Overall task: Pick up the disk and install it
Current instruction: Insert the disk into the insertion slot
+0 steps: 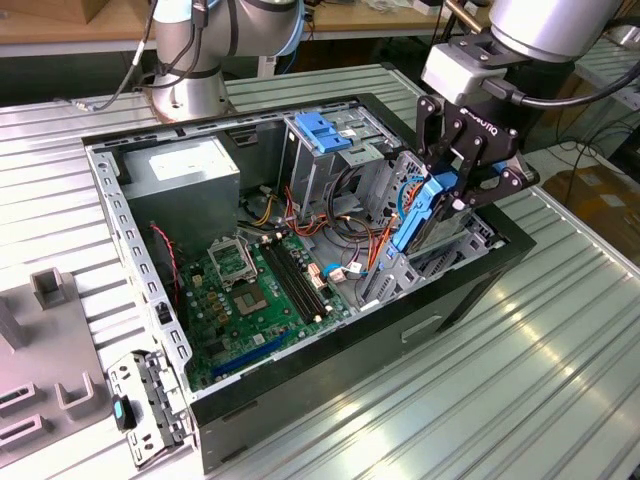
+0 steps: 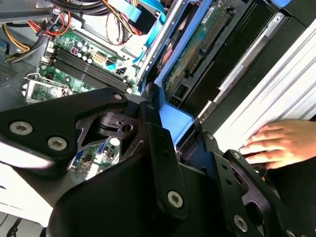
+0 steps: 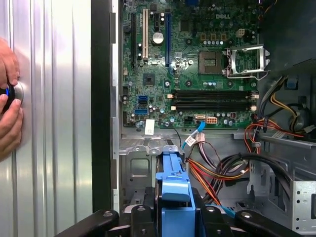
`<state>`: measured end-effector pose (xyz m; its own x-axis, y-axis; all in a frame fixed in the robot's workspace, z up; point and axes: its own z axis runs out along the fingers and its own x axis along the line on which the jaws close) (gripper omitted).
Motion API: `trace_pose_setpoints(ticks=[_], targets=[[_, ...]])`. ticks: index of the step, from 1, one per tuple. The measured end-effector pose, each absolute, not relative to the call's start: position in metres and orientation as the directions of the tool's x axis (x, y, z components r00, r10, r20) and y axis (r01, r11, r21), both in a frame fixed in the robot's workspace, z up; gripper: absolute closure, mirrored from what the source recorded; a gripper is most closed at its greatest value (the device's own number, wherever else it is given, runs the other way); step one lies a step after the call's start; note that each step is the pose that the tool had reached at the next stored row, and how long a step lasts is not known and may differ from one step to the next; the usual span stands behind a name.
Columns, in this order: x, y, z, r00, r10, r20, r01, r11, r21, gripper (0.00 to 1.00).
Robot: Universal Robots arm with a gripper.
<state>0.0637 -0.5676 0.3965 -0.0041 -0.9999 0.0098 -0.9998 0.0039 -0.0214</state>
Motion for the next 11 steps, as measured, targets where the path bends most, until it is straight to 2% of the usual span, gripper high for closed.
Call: trace_pose_setpoints(ticks=[8, 9, 10, 11], targets=[[0.0637, -0.5679, 0.3930, -0.004, -1.000, 0.010, -1.000, 0.004, -0.021, 0.63], [0.0637, -0.5679, 0.3930, -0.004, -1.000, 0.010, -1.000, 0.004, -0.021, 0.62], [0.0637, -0.5678, 0.3929, -0.004, -1.000, 0.010, -1.000, 0.004, -0.021, 0.55], [0.0637, -0.5678, 0.3928, -0.004, -1.000, 0.010, -1.000, 0.004, -0.021, 0.55]])
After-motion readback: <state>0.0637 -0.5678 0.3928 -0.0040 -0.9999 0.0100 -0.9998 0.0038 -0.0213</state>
